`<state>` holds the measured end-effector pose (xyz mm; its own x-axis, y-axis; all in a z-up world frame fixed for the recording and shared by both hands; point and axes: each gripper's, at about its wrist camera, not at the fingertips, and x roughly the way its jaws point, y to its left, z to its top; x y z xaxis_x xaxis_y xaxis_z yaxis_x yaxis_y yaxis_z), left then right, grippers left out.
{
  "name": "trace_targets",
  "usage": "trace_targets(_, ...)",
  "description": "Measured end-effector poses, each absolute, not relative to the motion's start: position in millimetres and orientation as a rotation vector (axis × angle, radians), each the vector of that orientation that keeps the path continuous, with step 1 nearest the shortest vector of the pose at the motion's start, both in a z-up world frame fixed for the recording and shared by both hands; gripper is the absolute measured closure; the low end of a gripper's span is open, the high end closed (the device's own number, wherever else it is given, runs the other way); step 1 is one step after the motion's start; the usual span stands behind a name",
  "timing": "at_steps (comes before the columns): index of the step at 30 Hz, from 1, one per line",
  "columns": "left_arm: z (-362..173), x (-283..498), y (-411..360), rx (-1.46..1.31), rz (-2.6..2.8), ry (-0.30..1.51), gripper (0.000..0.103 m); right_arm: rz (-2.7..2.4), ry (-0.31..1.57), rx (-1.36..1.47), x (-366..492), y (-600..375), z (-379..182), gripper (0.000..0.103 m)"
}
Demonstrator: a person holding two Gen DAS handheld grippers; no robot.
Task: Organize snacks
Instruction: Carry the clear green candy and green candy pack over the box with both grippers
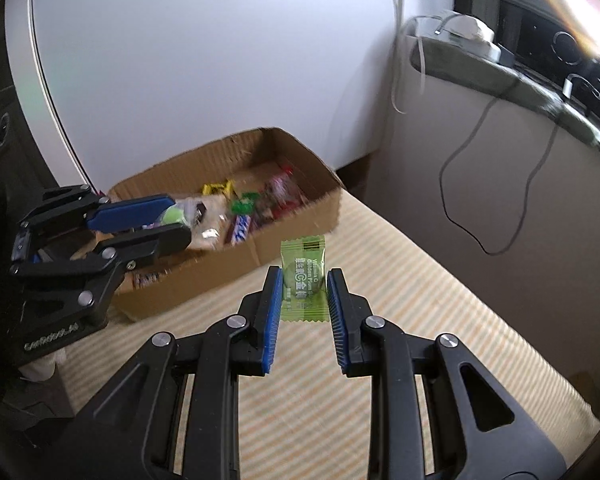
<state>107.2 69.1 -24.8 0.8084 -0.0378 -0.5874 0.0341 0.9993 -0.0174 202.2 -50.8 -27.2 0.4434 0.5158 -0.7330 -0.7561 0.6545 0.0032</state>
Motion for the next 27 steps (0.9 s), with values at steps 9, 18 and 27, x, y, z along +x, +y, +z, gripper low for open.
trace_targets(9,-23,102,101,-0.034,0.024,0.617,0.080,0.857,0.763,-0.380,212,-2,-27,0.079)
trace_targets(18,-27,94,123,-0.051,0.070,0.619,0.080,0.890,0.778,-0.395,221,33,-36,0.079)
trace_targets(27,-32,98,137,-0.075,0.102,0.630,0.080,0.883,0.807,-0.376,238,51,-48,0.079)
